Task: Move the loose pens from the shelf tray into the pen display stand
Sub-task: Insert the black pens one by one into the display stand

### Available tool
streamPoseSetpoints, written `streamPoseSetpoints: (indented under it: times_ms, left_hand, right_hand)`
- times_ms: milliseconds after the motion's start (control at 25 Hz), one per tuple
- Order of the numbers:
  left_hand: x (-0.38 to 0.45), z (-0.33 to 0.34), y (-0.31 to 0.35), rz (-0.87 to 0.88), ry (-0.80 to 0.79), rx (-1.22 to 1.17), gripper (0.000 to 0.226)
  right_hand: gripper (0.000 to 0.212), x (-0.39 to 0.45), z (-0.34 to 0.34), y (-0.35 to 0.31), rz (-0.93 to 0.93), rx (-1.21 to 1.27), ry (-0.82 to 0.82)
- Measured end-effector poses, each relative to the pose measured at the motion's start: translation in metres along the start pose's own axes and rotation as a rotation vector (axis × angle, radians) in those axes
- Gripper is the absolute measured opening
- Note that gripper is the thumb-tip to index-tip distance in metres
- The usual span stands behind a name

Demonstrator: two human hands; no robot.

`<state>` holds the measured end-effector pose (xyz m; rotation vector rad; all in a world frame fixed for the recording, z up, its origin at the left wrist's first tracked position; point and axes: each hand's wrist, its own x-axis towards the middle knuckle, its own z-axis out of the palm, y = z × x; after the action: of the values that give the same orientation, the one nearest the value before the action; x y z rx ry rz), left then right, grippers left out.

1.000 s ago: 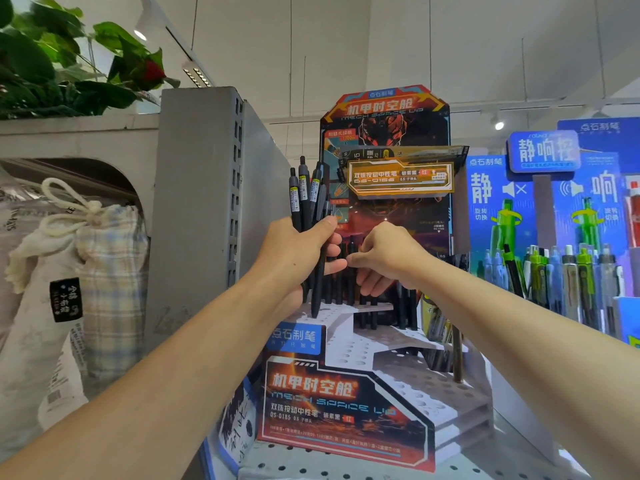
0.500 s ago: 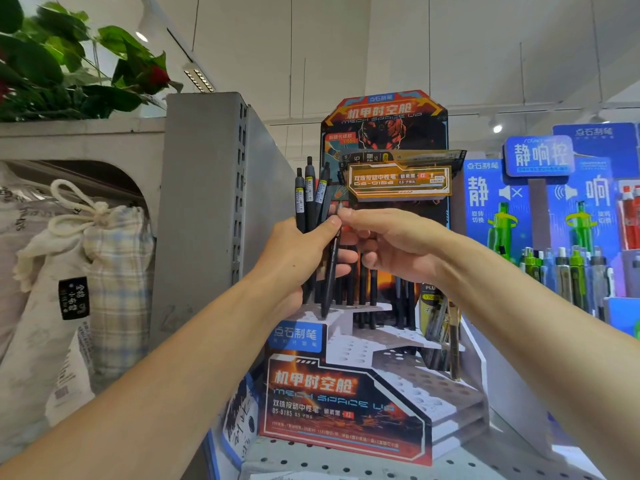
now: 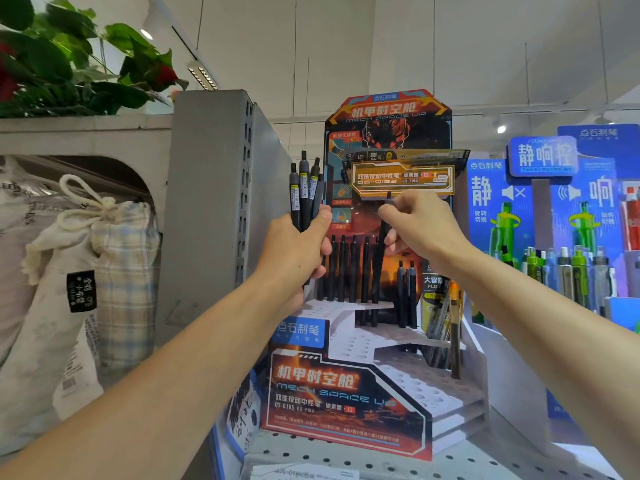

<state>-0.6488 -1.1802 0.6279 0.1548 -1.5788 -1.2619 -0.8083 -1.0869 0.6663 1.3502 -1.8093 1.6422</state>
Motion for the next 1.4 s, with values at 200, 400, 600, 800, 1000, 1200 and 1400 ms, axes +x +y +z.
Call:
streamPoseSetpoints:
  times_ms: [200, 400, 600, 800, 1000, 1200, 1400]
  left_hand:
    - [-0.003, 0.004, 0.001, 0.027, -0.007, 0.056, 0.028]
    - [-0.003, 0.002, 0.005, 0.058, 0.035, 0.029, 0.024]
    - [-0.004, 0.001, 0.004, 0.048, 0.064, 0.087, 0.03]
    - [-0.001, 0.005, -0.001, 0.049, 0.062, 0.118, 0.028]
    - [0.004, 0.01, -0.003, 0.04, 0.043, 0.122, 0.029]
    - [0.005, 0.014, -0.006, 0.027, 0.025, 0.143, 0.024]
    - [0.008, 0.018, -0.008, 0.033, 0.008, 0.083, 0.023]
  right_hand:
    - [0.029, 0.004, 0.005, 0.01, -0.003, -0.049, -0.03]
    - [0.032, 0.007, 0.01, 0.014, 0.005, -0.062, -0.04]
    - [0.036, 0.011, 0.014, 0.017, 0.038, -0.016, -0.067]
    - [0.035, 0.014, 0.015, 0.017, 0.053, 0.014, -0.098]
    - [0.031, 0.014, 0.014, 0.016, 0.053, -0.002, -0.13]
    - [0.03, 0.011, 0.011, 0.012, 0.057, 0.026, -0.165]
    - [0.032, 0.008, 0.011, 0.008, 0.043, 0.056, -0.18]
